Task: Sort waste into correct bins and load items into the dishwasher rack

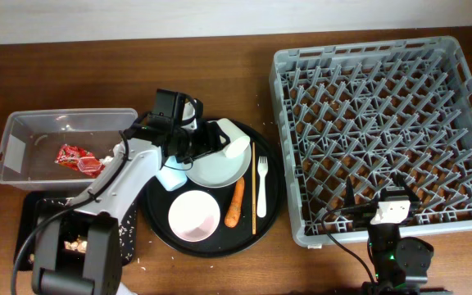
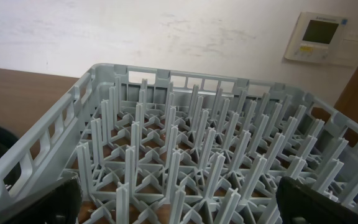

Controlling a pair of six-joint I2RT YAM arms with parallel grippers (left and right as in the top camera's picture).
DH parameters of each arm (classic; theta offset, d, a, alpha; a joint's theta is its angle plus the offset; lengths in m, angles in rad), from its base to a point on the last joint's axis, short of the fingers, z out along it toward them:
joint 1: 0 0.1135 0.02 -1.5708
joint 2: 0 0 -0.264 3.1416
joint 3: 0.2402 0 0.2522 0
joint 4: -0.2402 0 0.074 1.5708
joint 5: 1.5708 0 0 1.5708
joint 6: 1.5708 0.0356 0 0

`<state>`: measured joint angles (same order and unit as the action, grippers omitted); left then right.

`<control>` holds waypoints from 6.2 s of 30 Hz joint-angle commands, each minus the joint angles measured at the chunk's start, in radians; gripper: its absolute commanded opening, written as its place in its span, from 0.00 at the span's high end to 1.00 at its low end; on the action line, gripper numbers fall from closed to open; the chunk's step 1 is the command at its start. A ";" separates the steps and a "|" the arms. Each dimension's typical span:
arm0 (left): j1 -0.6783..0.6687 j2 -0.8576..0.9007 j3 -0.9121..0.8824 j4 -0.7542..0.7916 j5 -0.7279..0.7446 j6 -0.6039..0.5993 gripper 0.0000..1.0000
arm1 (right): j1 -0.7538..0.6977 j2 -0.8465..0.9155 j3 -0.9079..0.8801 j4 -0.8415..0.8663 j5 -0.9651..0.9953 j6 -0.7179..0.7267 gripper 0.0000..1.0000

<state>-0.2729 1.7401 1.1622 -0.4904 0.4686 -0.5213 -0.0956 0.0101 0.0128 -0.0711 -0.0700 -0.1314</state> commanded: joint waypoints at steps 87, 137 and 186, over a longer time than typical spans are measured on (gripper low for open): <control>0.177 0.011 0.005 0.167 0.169 0.177 0.29 | 0.004 -0.006 -0.007 -0.001 0.002 0.001 0.01; 0.079 -0.072 -0.347 0.499 -0.122 -0.454 0.67 | 0.004 -0.006 -0.007 -0.001 0.002 0.001 0.01; 0.079 -0.383 0.113 -0.162 0.328 0.057 1.00 | 0.004 -0.003 0.066 -0.047 -0.175 0.250 0.01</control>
<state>-0.1963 1.3712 1.2572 -0.6445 0.7788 -0.4931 -0.0956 0.0109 0.0170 -0.0753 -0.1360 0.0608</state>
